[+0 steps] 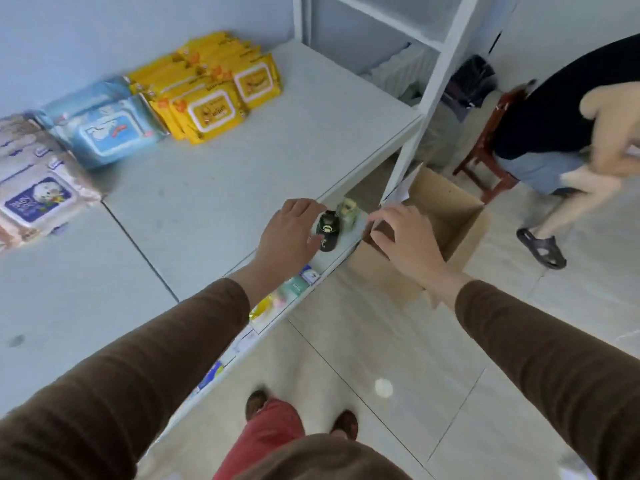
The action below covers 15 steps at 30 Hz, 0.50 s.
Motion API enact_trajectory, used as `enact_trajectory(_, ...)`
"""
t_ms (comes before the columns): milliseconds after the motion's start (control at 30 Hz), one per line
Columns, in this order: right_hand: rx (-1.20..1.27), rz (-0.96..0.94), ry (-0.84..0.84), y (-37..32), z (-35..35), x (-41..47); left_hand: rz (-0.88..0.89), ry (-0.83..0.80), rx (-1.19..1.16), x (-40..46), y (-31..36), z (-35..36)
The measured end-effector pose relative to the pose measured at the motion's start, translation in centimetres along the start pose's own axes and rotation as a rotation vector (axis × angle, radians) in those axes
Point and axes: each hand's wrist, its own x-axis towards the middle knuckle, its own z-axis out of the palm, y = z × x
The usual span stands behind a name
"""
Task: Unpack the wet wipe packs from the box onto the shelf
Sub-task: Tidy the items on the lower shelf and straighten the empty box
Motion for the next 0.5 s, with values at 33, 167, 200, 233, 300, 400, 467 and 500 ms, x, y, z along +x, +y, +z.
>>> enact_trajectory(33, -0.010, 0.011, -0.002, 2.2, -0.1, 0.2, 0.004, -0.008, -0.016, 0.8, 1.0, 1.5)
enact_trajectory(167, -0.050, 0.063, -0.035, 10.0, 0.6, 2.1, -0.033, -0.105, 0.002, 4.2, 3.3, 8.2)
enact_trajectory(200, -0.057, 0.087, -0.054, 11.9, 0.9, 2.8, -0.052, -0.130, 0.003, 5.1, 3.4, 10.0)
enact_trajectory(233, -0.064, 0.109, -0.077, 13.8, 1.1, 3.6, -0.072, -0.148, -0.008, 5.9, 3.6, 11.7)
enact_trajectory(300, -0.078, 0.146, -0.128, 17.5, 1.4, 5.2, -0.119, -0.185, -0.041, 7.9, 3.6, 15.1)
enact_trajectory(400, -0.058, 0.233, -0.229, 22.7, 1.4, 7.0, -0.234, -0.258, -0.077, 10.6, 3.6, 19.5)
enact_trajectory(467, -0.053, 0.277, -0.299, 25.9, 1.2, 8.2, -0.304, -0.311, -0.076, 12.3, 3.7, 22.0)
enact_trajectory(500, -0.054, 0.290, -0.328, 27.4, 1.1, 8.9, -0.335, -0.336, -0.072, 13.1, 3.9, 23.0)
